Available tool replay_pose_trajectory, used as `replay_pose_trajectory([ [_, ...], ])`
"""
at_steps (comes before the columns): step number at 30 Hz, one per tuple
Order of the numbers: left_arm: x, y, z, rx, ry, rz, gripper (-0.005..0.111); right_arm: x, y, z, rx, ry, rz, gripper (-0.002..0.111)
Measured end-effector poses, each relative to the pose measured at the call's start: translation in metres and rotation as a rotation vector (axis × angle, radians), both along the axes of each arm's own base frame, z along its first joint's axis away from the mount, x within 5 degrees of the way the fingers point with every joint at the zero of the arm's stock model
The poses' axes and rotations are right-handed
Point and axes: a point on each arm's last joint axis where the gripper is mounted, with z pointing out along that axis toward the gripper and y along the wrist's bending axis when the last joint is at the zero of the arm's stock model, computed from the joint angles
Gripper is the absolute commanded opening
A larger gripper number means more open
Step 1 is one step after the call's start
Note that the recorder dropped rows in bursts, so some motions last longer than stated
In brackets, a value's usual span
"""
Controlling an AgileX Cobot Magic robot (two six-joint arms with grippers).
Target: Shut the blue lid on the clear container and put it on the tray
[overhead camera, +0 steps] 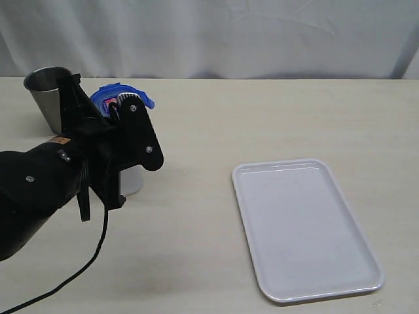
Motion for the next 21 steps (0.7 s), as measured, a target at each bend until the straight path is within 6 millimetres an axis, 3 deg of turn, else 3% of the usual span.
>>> replay_pose_trajectory([
  [21, 0.0, 0.0015, -0.0005, -0.009, 0.007, 0.023, 0.0, 0.0, 0.0, 0.0, 0.0, 0.0, 0.0, 0.005],
])
